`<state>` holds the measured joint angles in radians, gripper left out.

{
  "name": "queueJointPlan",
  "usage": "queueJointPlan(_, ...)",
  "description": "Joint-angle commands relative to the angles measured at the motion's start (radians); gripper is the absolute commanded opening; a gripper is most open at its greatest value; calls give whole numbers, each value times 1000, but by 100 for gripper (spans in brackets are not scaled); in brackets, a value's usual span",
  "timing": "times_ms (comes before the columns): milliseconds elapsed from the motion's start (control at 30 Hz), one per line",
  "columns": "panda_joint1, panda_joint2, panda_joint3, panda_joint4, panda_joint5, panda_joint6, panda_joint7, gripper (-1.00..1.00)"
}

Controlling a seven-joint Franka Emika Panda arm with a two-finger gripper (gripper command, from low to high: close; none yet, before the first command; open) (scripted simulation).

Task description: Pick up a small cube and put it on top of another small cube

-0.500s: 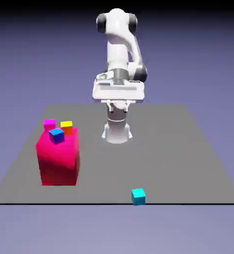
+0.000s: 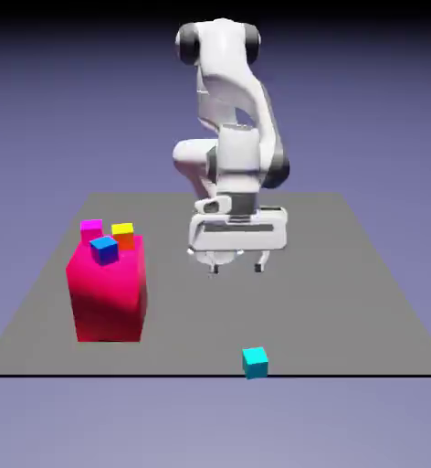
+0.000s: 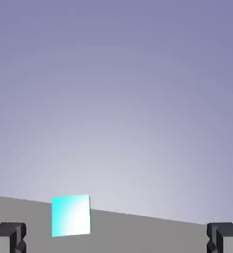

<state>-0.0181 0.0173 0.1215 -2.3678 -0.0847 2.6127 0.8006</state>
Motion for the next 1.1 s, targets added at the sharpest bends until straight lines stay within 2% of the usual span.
queueJointPlan(0, -4, 36, 8, 27, -5, -26, 4, 0)
queueJointPlan(433, -29, 499, 103, 376, -72, -360, 51, 0)
queueJointPlan(600, -11, 622, 73, 359, -109, -222, 74, 0)
queueJointPlan(633, -11, 622, 73, 359, -109, -222, 74, -100)
queueJointPlan(800, -36, 477, 89, 368, -69, -374, 55, -100)
queueJointPlan(1067, -120, 187, -103, 274, -27, -557, 108, -100)
